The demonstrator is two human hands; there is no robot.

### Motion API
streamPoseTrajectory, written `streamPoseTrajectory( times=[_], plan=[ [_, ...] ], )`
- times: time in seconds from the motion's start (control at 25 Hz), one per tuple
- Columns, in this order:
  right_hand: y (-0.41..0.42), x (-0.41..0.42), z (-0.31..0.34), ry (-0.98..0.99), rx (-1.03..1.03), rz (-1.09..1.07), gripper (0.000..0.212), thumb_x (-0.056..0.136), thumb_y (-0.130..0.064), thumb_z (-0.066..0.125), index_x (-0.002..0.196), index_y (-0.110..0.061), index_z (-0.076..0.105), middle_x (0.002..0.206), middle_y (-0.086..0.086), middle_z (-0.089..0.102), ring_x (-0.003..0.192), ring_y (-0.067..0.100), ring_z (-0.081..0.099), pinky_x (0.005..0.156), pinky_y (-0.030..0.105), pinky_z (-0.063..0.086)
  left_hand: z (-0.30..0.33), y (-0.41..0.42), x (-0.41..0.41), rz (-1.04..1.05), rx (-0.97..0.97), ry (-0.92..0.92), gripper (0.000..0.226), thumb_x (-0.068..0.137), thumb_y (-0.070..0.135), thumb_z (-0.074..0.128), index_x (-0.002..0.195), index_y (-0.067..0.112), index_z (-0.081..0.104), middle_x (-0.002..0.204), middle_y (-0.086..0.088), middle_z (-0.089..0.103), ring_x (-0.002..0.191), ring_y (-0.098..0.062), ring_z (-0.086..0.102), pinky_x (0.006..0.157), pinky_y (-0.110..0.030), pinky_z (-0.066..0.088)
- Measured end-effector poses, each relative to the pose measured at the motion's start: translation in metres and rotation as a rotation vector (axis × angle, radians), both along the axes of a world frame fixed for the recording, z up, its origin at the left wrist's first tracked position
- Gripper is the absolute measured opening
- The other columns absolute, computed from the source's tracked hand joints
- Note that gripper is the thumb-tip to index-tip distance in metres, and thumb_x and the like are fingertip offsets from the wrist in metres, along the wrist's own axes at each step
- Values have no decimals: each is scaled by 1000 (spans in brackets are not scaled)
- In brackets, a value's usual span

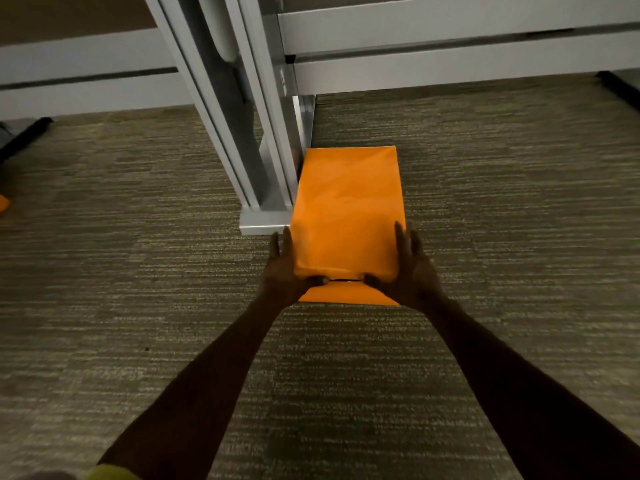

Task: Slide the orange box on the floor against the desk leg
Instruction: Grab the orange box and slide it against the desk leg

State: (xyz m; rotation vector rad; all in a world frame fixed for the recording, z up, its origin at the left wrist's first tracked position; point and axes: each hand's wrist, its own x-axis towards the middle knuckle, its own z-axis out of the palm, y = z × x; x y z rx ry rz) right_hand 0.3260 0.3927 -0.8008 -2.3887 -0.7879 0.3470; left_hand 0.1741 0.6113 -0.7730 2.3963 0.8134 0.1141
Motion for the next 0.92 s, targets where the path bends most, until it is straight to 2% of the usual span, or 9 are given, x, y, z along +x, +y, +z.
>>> streamPoseTrajectory(
  times=[0.04, 0.12, 0.2, 0.28, 0.48, 0.6, 0.72, 0.84, 0.92],
  plan=[
    [-3, -1, -4, -69, -77, 66, 138, 59, -84, 67, 161, -34, -11, 170, 23, -5, 152, 51, 18, 109, 64, 41, -2, 1, -1, -11, 24, 5, 147, 61, 58, 89, 163, 15, -7, 171, -19, -3, 155, -45, 14, 116, -61, 34],
    [-5, 2, -14, -97, -124, 115, 138, 63, -74, 77, 160, -39, -14, 169, 24, -12, 151, 54, 19, 107, 65, 43, -7, 5, -3, -40, 11, -4, 142, 63, 51, 91, 163, 13, -3, 169, -22, 11, 152, -45, 23, 116, -59, 36],
    [-2, 8, -18, -68, -98, 103, 129, 73, -50, 86, 160, -36, -10, 168, 27, 1, 144, 55, 34, 103, 63, 49, -12, 5, -5, -32, -17, -20, 133, 70, 41, 91, 163, 11, 1, 160, -26, 33, 144, -45, 38, 114, -54, 38],
    [-1, 16, -16, -67, -80, 118, 122, 77, -34, 88, 157, -31, -4, 164, 30, 15, 140, 54, 40, 104, 60, 48, -15, 6, -4, -12, -15, -17, 121, 78, 33, 87, 162, 10, 3, 153, -30, 43, 138, -47, 46, 111, -50, 40],
    [4, 34, 1, -145, -44, 112, 110, 81, -30, 85, 162, -17, 12, 164, 32, 16, 139, 54, 41, 106, 57, 44, -5, 25, 8, -69, 49, -88, 108, 76, 39, 71, 158, -3, 14, 133, -41, 55, 119, -54, 58, 98, -53, 48],
    [12, 32, -1, -113, -85, 103, 111, 84, -29, 83, 163, -21, 6, 167, 31, 5, 139, 54, 41, 105, 57, 45, -8, 32, 14, -79, 92, -50, 104, 85, 24, 81, 159, 0, 11, 137, -38, 53, 122, -52, 56, 99, -52, 47],
    [10, 28, -6, -86, -139, 129, 109, 88, -26, 79, 163, -23, 0, 168, 29, -2, 144, 53, 35, 108, 57, 44, -22, 27, 17, -119, 118, 91, 106, 92, 22, 73, 159, 2, -6, 150, -35, 42, 129, -49, 50, 102, -51, 43],
    [10, 22, -5, -98, -259, 64, 106, 92, -37, 72, 162, -35, -8, 169, 24, -7, 146, 50, 32, 109, 59, 43, -32, 20, 22, -94, 84, 165, 111, 95, 25, 68, 157, 7, -23, 163, -29, 20, 135, -48, 46, 104, -55, 46],
    [10, 12, -1, -175, -316, 12, 102, 93, -43, 68, 162, -38, -7, 171, 20, -9, 154, 47, 15, 118, 63, 31, -31, 15, 19, -82, 220, 188, 108, 96, 31, 65, 159, 15, -22, 171, -19, -4, 152, -48, 21, 117, -59, 34]
  ],
)
